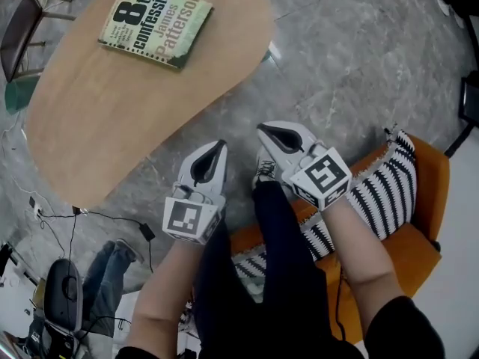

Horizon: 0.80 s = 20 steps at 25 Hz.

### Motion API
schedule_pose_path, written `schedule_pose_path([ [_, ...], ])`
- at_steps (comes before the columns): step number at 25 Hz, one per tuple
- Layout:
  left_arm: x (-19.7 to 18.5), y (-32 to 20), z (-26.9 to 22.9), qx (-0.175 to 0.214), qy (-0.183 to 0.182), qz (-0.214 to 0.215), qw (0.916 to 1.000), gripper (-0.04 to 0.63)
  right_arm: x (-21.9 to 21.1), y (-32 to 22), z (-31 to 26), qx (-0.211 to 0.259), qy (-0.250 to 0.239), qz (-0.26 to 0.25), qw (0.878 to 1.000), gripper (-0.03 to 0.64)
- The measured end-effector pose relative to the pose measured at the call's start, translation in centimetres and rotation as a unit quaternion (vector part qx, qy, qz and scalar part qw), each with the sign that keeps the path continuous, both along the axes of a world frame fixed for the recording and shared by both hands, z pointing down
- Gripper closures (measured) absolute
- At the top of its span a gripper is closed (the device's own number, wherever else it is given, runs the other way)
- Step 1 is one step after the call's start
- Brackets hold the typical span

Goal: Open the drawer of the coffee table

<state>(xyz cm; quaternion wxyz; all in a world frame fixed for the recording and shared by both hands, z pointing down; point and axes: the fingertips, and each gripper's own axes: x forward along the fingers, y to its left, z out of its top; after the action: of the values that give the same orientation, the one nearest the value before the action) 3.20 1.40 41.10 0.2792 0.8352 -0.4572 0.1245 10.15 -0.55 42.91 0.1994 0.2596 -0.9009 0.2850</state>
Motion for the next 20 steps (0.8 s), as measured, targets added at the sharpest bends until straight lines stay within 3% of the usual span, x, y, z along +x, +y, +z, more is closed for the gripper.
schedule_pose_path([
  [8, 0.4, -0.3, 8.4, 0.009, -0.013, -0.012, 0.9998, 0.595, 0.9, -2.1, 7.4, 0.027, 0.005, -0.009, 1.000, 0.583],
  [20, -5.1, 0.6, 18.3, 0.017, -0.044, -0.074, 0.9961, 0.595, 3.4, -11.2, 17.4, 0.103, 0.052, 0.008, 0.993, 0.480],
])
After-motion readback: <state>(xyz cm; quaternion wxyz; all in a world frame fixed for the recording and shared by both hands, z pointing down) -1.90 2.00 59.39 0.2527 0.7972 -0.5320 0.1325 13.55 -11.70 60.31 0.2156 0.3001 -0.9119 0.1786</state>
